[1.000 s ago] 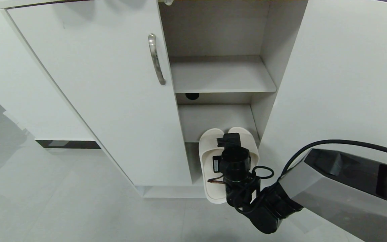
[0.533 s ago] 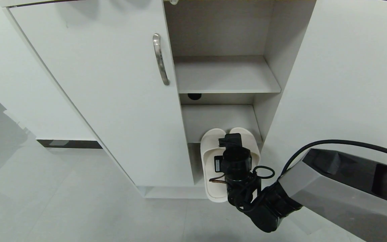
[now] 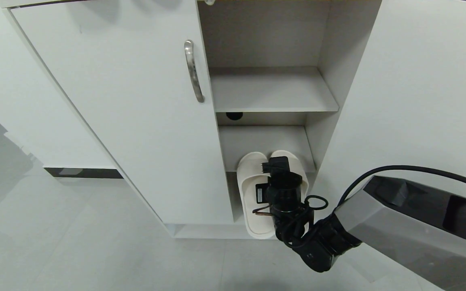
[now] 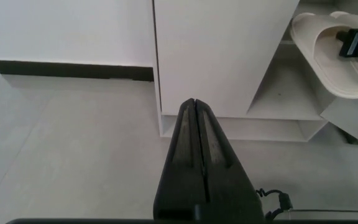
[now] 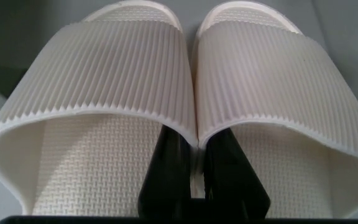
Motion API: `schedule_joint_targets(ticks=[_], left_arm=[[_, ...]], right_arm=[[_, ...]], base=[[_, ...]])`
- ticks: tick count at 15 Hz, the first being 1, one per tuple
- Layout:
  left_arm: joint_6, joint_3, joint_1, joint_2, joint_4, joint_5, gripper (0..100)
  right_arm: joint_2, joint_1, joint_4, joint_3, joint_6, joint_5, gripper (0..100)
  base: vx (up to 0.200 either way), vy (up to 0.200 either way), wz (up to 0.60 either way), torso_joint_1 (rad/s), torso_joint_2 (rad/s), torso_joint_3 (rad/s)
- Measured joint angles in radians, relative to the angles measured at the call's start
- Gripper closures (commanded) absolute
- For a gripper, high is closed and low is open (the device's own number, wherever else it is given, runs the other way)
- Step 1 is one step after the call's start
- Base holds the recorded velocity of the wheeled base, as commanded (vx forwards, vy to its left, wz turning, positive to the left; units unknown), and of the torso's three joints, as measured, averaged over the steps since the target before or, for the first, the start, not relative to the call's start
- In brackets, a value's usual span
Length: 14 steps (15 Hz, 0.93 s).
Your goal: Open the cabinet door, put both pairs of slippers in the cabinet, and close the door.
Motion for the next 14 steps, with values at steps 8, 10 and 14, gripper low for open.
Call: schedule_joint_targets(ticks=[8,10,14], left_arm=[[0.015,0.000,0.000,0.000,0.000,-0.019,100],[0.013,0.000,0.000,0.000,0.000,-0.019,100],[0.010,0.000,0.000,0.000,0.000,-0.019,100]], right_arm=[[0.036,0.001,0.057,-0.085,-0.003,0.001,100],[0.048,-0.001,0.091,-0.136,-0.004,-0.001,100],[0.061,-0.013,0.151,-0.203,-0.004,-0.009,100]], base=[[0.200,0.000,0.00,0.001,0.00,0.002],[0.200,0.000,0.00,0.002,0.00,0.002],[0.100,0.000,0.00,0.001,0.00,0.002]])
